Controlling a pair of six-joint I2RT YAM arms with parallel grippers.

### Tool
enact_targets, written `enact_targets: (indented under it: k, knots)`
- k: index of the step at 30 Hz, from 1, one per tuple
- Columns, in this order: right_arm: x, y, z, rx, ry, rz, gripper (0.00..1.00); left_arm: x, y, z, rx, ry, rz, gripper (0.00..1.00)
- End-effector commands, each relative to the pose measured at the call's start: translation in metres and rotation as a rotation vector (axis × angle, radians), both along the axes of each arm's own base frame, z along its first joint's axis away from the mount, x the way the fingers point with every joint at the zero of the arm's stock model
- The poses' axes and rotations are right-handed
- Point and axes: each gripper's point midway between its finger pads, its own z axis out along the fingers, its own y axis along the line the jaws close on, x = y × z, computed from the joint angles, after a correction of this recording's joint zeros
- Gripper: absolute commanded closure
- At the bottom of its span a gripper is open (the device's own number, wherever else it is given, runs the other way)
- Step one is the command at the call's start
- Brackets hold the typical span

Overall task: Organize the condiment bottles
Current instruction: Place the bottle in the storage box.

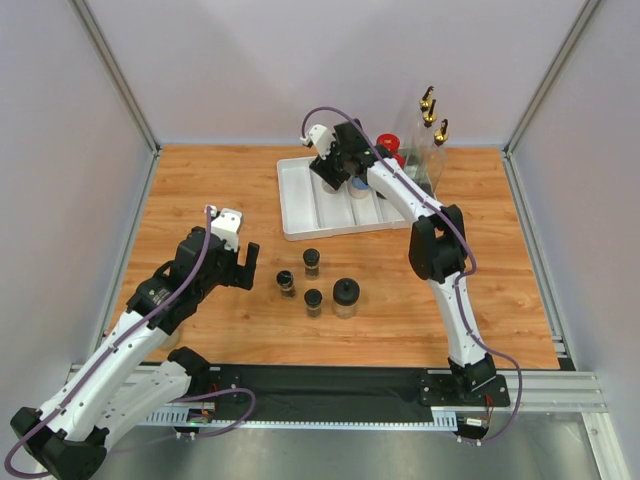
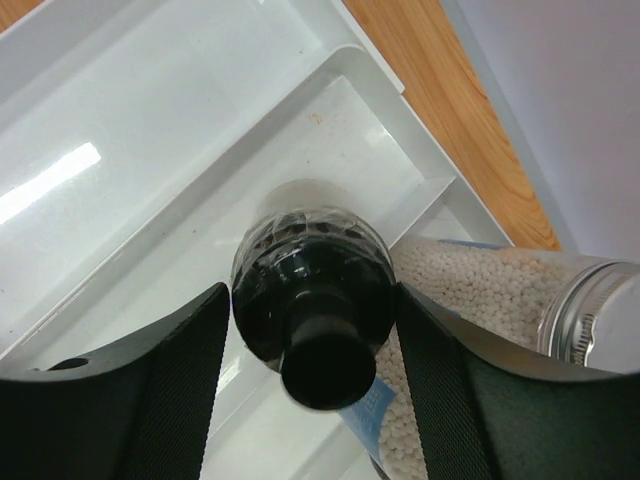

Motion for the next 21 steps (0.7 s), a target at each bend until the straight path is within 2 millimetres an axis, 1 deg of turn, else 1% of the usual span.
enact_targets:
  k: [1,3,7,10,11,13,16,17,18,20,21]
  knots:
    - [0.014,0.004,0.025,0.018,-0.099,-0.005,0.31,0.003,-0.002,0.002,0.002,-0.016,-0.018,0.00]
    - [0.014,0.003,0.026,0.016,-0.100,-0.007,0.26,0.003,-0.002,0.001,0.004,-0.012,-0.018,0.00]
    - [0.013,0.004,0.034,0.019,-0.114,-0.003,0.22,0.003,-0.003,0.003,0.001,-0.017,-0.019,0.00]
    - [0.011,0.005,0.042,0.022,-0.129,0.007,0.20,0.003,-0.003,0.003,0.001,-0.017,-0.019,0.00]
    - [0.009,0.008,0.049,0.028,-0.140,0.014,0.20,0.003,-0.003,0.002,0.001,-0.016,-0.019,0.00]
    - [0.006,0.010,0.052,0.027,-0.146,0.023,0.19,0.003,-0.002,0.002,0.002,-0.016,-0.018,0.00]
    - [-0.002,0.017,0.074,0.042,-0.175,0.046,0.18,0.003,-0.001,0.003,0.001,-0.018,-0.013,0.00]
    - [-0.004,0.020,0.073,0.042,-0.174,0.053,0.18,0.003,-0.001,0.003,0.003,-0.019,-0.012,0.00]
    - [-0.007,0.021,0.083,0.047,-0.185,0.058,0.18,0.003,-0.001,0.004,0.004,-0.021,-0.010,0.00]
    - [-0.015,0.027,0.092,0.048,-0.194,0.083,0.17,0.002,0.001,0.003,0.003,-0.022,-0.002,0.00]
    - [-0.021,0.028,0.102,0.052,-0.201,0.091,0.17,0.002,0.001,0.005,0.000,-0.026,0.000,0.00]
